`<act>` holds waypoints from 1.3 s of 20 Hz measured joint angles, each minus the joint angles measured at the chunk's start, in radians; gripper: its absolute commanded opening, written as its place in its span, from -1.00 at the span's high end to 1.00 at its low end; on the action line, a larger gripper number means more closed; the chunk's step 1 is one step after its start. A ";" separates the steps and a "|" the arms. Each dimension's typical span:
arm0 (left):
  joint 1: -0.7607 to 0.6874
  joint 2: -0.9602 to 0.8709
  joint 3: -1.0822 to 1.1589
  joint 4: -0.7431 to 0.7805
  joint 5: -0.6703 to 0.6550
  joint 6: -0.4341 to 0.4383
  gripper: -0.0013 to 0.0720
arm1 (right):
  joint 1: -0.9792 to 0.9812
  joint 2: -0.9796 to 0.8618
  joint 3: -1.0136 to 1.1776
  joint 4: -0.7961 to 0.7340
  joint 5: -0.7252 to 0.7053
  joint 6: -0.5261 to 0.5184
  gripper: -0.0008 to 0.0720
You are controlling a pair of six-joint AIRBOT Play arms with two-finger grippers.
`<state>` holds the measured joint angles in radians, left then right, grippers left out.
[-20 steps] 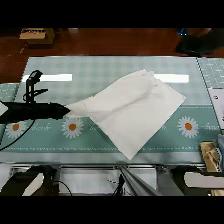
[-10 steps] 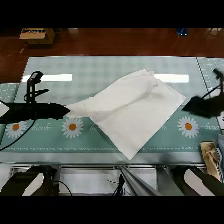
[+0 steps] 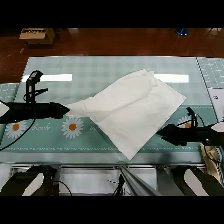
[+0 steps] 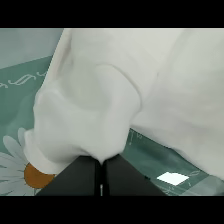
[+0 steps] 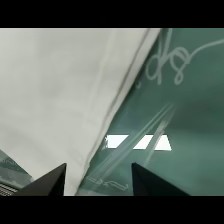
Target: Fold the shirts.
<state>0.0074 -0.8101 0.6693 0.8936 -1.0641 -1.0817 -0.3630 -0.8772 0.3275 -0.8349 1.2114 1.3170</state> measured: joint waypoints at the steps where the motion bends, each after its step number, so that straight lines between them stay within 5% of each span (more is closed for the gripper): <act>1: 0.000 0.000 0.000 0.000 0.000 0.000 0.91 | 0.000 0.001 -0.010 0.016 -0.018 -0.002 -0.37; 8: 0.000 -0.001 0.000 0.000 0.010 -0.001 0.91 | 0.074 0.003 -0.034 0.041 -0.117 0.018 -0.37; 19: 0.000 -0.001 0.000 0.000 0.013 -0.005 0.91 | 0.455 -0.009 -0.035 -0.043 -0.350 0.336 -0.35; 23: 0.000 -0.001 0.000 0.000 0.013 -0.005 0.91 | 0.473 -0.086 -0.037 0.031 -0.421 0.309 0.79; 26: 0.000 -0.001 0.001 0.000 0.027 -0.005 0.91 | 0.476 -0.122 -0.019 0.180 -0.466 0.169 0.88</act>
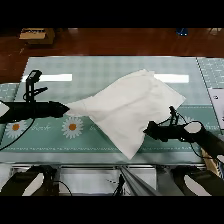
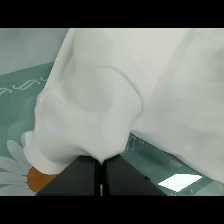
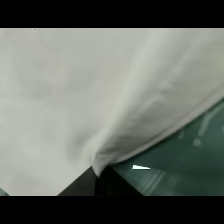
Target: Fold the shirts.
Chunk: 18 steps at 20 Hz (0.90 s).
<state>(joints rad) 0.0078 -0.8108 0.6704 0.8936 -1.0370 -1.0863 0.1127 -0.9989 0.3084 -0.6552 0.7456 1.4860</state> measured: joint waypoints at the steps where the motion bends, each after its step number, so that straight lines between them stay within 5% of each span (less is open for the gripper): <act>1: 0.003 0.000 0.006 0.001 0.014 0.000 0.91 | 0.001 0.001 0.024 0.051 0.001 -0.048 0.89; 5: 0.045 0.004 0.113 0.002 0.051 0.003 0.91 | 0.002 0.069 0.250 0.139 0.086 -0.178 0.89; 8: 0.109 0.014 0.288 0.011 0.064 0.002 0.91 | 0.002 0.148 0.526 0.058 0.127 -0.183 0.89; 13: 0.218 0.050 0.690 0.051 0.039 -0.010 0.92 | 0.002 0.235 1.023 -0.356 0.148 0.019 0.89; 18: 0.253 0.103 1.021 0.135 -0.080 -0.118 0.92 | 0.002 0.262 1.359 -0.657 0.253 0.158 0.89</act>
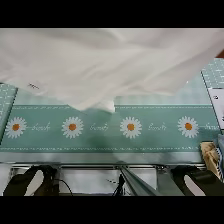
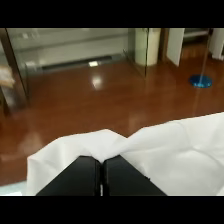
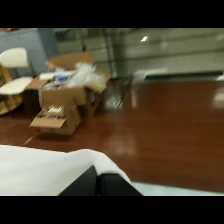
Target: Fold the shirts.
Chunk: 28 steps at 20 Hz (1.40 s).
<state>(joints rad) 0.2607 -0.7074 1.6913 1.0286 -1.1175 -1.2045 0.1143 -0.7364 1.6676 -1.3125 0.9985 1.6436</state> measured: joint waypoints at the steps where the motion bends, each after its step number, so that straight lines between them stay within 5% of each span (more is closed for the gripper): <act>1: 0.002 0.015 0.053 0.009 -0.033 -0.018 0.92 | 0.000 0.002 0.045 -0.027 0.034 0.011 0.89; 10: 0.008 0.089 0.348 0.158 -0.243 -0.098 0.92 | 0.000 0.006 0.264 -0.071 0.476 0.075 0.89; 17: 0.008 0.045 0.154 0.156 -0.495 -0.128 0.92 | 0.000 -0.079 0.190 -0.126 0.787 0.035 0.89; 21: 0.007 -0.026 -0.108 0.115 -0.504 -0.119 0.92 | 0.000 -0.226 -0.001 -0.201 0.737 -0.087 0.89; 28: -0.112 -0.301 -0.381 0.080 -0.187 -0.073 0.92 | 0.000 -0.624 -0.124 -0.159 0.294 -0.188 0.89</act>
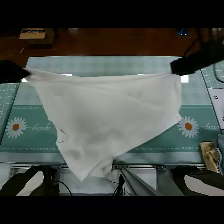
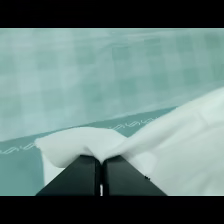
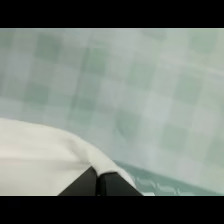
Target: Fold the shirts.
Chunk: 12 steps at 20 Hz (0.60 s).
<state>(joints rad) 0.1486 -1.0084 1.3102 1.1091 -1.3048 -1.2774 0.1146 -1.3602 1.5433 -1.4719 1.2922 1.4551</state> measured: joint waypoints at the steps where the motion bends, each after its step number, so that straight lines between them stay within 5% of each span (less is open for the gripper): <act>1: -0.030 -0.048 -0.011 -0.002 0.060 0.003 0.92 | 0.000 -0.048 -0.004 0.006 -0.061 -0.004 0.89; 7: -0.166 -0.307 -0.034 -0.002 0.386 0.010 0.92 | -0.044 -0.252 -0.013 0.081 -0.367 0.034 0.89; 12: -0.203 -0.455 -0.037 -0.003 0.499 0.000 0.90 | -0.130 -0.330 -0.014 0.210 -0.459 0.056 0.84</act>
<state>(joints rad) -0.0540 -1.4635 1.2732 1.1065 -0.8062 -1.2778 -0.0151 -1.6901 1.5295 -1.2617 0.8333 1.5112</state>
